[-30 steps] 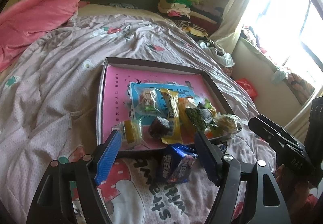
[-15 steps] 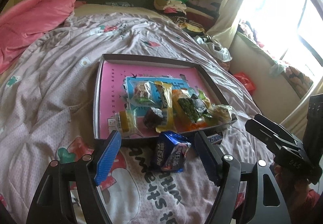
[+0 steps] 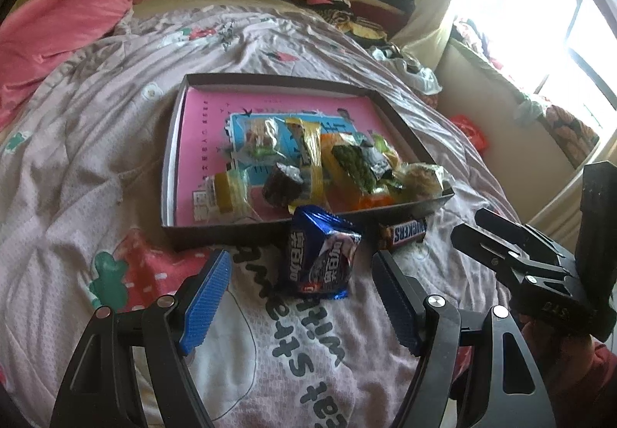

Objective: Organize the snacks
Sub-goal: 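Open both tools and withdraw them toward the blue biscuit packet and Snickers bar, then grasp the blue biscuit packet with the left tool while the right tool grasps the Snickers bar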

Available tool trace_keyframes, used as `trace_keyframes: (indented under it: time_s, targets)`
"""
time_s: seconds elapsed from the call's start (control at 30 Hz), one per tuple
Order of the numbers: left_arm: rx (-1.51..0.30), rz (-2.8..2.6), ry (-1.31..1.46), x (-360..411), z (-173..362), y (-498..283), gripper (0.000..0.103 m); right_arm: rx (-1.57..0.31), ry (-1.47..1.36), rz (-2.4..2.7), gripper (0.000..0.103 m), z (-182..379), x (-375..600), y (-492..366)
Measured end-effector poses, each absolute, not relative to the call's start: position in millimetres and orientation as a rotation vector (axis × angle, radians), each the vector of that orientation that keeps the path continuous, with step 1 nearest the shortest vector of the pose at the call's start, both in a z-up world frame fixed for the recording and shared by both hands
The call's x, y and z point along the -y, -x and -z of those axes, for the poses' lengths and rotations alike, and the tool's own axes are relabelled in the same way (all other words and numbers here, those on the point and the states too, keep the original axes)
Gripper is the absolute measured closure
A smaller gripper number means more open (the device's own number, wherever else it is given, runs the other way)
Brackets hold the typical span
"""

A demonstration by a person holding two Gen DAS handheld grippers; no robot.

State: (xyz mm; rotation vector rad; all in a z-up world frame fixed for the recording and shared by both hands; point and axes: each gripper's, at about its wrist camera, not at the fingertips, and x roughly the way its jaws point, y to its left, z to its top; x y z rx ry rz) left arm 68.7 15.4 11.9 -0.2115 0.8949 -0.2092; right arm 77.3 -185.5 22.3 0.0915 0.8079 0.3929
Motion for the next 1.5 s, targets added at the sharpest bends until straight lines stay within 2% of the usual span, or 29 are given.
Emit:
trace_keyframes:
  time_s: [0.7, 1.1, 1.37, 1.5]
  targets:
    - [-0.978, 0.218, 0.161, 2.2, 26.2, -82.3, 0.026, -0.935, -0.048, -0.388, 0.023, 30.0, 169.6, -103.6]
    - [-0.982, 0.211, 0.153, 1.1, 36.3, -92.2, 0.027, -0.923, -0.03, -0.411, 0.023, 41.7, 155.2, -118.7]
    - [-0.976, 0.211, 0.143, 7.1, 38.3, -98.4, 0.026, -0.906, -0.026, -0.445, 0.043, 43.0, 154.3, -117.4]
    - [-0.97, 0.206, 0.137, 12.1, 39.7, -100.7, 0.026, -0.897, -0.027, -0.449, 0.046, 40.2, 154.7, -114.7]
